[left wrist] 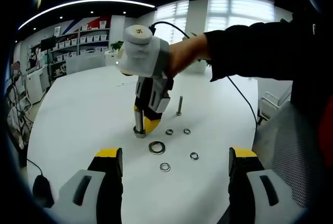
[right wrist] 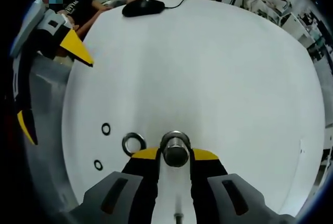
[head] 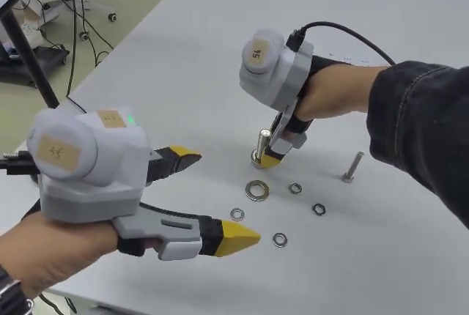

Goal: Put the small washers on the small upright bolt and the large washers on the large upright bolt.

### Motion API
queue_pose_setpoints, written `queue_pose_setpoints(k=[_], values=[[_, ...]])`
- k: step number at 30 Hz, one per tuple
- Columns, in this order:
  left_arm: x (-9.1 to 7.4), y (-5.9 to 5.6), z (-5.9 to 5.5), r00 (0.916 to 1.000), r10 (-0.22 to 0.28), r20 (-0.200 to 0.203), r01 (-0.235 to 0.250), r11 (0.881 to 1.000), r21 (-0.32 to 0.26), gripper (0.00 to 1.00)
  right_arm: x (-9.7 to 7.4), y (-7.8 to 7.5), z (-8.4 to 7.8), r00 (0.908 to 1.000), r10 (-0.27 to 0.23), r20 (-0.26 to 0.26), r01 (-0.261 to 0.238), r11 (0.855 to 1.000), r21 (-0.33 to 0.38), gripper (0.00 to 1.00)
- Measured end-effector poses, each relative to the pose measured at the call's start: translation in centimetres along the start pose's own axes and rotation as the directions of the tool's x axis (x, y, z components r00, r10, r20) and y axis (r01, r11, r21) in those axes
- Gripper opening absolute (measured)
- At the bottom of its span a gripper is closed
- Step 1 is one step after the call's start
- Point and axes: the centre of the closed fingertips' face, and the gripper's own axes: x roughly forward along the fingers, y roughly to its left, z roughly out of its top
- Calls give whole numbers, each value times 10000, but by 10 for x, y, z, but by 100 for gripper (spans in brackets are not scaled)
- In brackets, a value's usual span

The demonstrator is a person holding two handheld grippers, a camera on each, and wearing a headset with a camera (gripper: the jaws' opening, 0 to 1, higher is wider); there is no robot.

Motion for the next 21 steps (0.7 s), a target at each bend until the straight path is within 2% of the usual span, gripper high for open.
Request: queue_pose_setpoints(k=[4, 21], values=[[2, -1, -1, 10000, -49, -60, 49, 10000, 2, 83, 2, 0, -4, 9999, 23, -111, -24, 9999, -112, 23], [5, -1, -5, 9998, -118, -173, 118, 9999, 3, 83, 2, -2, -7, 9997, 117, 196, -120, 9997, 194, 29]])
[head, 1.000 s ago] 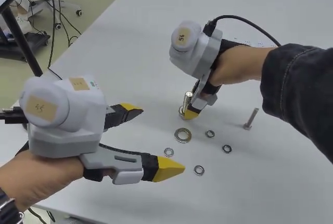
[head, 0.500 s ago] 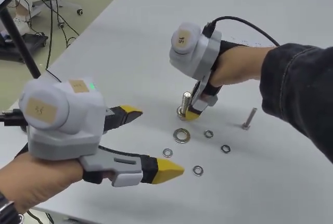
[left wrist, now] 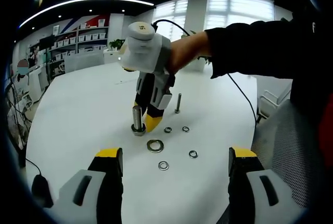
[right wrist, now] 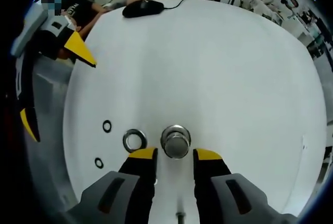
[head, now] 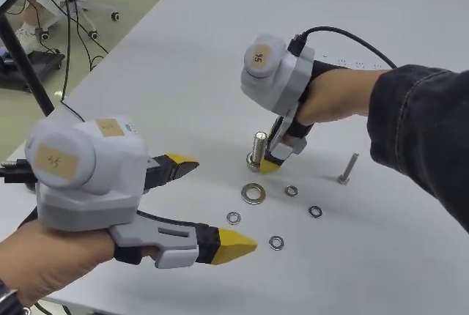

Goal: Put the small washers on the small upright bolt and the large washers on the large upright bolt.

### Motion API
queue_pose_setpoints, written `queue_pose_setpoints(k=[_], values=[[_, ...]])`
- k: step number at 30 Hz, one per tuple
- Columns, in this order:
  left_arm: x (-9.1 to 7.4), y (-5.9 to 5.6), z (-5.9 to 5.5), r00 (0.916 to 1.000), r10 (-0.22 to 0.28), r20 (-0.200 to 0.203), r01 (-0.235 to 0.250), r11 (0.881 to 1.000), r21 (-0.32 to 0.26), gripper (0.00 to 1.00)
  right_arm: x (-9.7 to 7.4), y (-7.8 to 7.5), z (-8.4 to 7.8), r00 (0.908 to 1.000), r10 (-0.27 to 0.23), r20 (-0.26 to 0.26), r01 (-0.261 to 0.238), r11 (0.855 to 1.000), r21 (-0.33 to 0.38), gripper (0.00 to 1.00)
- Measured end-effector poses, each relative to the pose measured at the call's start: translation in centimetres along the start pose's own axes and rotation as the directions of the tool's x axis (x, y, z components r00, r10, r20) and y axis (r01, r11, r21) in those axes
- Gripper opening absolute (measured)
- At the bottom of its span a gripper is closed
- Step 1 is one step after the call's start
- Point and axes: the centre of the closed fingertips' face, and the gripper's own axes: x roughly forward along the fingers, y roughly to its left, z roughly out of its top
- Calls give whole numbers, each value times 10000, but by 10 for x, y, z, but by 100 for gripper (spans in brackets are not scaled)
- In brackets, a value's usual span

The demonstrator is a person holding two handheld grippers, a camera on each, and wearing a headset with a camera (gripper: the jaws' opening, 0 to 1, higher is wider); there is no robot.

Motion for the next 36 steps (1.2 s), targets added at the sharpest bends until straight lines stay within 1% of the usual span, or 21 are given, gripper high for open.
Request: queue_pose_setpoints(k=[5, 17, 24, 25, 27, 36], values=[[0, 0, 0, 10000, -13, 6, 13, 10000, 33, 83, -4, 2, -3, 10000, -73, 60, 73, 10000, 32, 30], [1, -2, 0, 9999, -111, 14, 111, 9999, 65, 83, -22, 2, -11, 9982, -440, 405, 433, 9989, 172, 31], [1, -3, -1, 9999, -159, 36, 158, 9999, 52, 83, -23, 7, -21, 9972, -463, 587, 439, 9982, 403, 31], [1, -3, -1, 9999, -161, 34, 161, 9999, 56, 83, -24, 9, -22, 9971, -450, 621, 422, 9981, 450, 31], [1, -3, -1, 9998, -179, 19, 179, 9998, 67, 83, -25, 10, -25, 9967, -465, 669, 435, 9980, 464, 30], [0, -5, -1, 9997, -219, 58, 219, 9997, 77, 83, -28, 34, -36, 9955, -365, 879, 308, 9974, 654, 31]])
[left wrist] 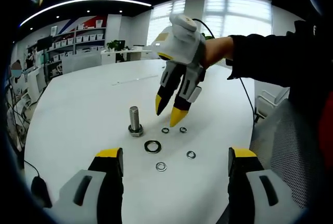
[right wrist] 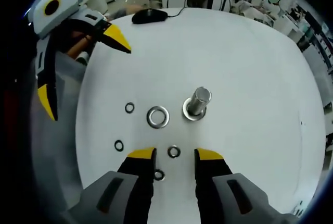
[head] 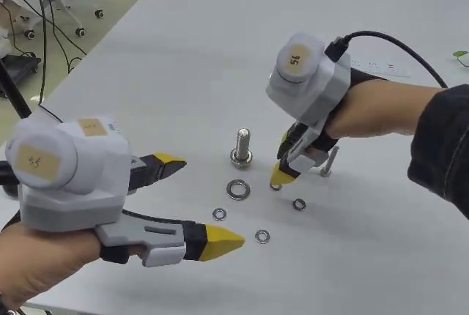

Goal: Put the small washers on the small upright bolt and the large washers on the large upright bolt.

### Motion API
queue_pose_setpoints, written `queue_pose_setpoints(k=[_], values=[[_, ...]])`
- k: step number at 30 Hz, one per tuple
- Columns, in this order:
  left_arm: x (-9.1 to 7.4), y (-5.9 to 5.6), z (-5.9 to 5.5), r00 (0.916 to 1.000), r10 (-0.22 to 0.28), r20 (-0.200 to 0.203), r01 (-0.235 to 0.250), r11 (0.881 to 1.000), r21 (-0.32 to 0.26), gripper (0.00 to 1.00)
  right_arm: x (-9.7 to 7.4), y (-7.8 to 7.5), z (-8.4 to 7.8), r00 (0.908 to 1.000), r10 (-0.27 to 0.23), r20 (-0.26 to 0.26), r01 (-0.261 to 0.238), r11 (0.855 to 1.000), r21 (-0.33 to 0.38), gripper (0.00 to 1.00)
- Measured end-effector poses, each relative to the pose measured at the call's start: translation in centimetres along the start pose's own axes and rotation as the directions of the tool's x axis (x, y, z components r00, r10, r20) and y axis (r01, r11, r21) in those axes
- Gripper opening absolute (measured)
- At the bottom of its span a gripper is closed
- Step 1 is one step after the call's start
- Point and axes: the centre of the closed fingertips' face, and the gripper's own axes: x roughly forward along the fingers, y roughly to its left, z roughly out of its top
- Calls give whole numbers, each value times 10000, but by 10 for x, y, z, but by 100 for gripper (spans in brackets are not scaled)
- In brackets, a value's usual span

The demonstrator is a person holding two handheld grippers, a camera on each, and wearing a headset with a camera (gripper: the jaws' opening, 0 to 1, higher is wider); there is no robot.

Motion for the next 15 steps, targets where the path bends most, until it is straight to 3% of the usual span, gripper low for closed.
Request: queue_pose_setpoints(k=[15], values=[[0, -1, 1, 10000, -14, 52, 14, 10000, 31, 83, -4, 32, -11, 9995, 230, 217, -230, 9997, -3, 30]])
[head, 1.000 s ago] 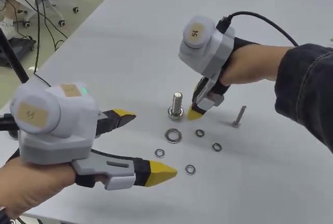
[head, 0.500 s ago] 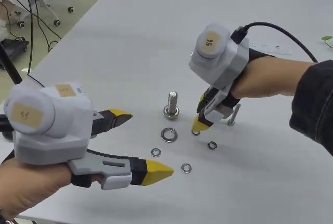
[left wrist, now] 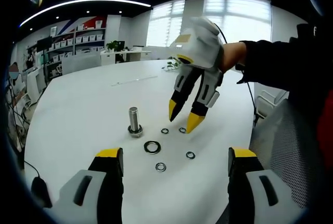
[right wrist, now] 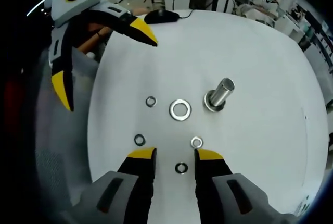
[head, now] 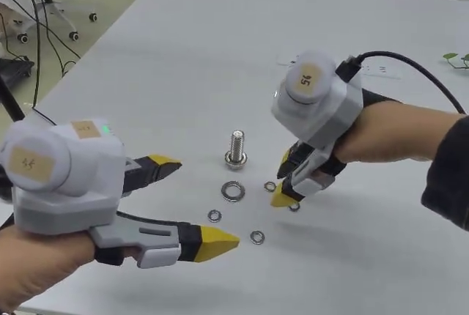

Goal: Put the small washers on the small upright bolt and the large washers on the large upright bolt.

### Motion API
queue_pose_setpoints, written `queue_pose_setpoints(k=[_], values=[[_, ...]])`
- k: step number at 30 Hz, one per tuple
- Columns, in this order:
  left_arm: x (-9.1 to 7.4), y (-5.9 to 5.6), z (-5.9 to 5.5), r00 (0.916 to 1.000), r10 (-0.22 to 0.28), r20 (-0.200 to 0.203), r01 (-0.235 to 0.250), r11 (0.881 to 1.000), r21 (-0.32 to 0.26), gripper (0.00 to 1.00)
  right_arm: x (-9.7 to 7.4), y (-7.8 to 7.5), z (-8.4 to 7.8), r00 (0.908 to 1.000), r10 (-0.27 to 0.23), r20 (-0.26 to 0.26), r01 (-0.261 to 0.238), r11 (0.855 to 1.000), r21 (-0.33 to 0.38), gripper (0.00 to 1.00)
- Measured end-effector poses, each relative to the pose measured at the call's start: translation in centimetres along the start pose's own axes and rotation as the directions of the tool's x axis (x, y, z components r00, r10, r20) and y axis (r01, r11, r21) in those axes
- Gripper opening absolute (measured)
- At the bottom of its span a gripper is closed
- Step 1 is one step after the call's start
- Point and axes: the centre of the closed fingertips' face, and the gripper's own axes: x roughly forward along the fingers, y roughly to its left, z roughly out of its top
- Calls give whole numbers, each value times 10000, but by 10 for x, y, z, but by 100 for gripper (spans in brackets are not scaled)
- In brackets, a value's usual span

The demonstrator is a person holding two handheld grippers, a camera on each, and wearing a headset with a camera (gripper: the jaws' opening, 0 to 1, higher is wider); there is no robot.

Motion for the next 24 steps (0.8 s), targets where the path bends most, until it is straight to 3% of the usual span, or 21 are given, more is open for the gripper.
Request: queue_pose_setpoints(k=[11, 19, 24], values=[[0, 0, 0, 10000, -2, 0, 2, 10000, 25, 82, -1, 11, -2, 9999, 159, 21, -159, 9998, -71, 30], [0, 0, 0, 10000, -10, -34, 10, 10000, 52, 82, 7, 23, 8, 9992, 387, 49, -385, 9988, -314, 30], [0, 0, 1, 10000, -9, -44, 10, 10000, 39, 81, 15, 16, 17, 9995, 301, 86, -297, 9987, -418, 30]])
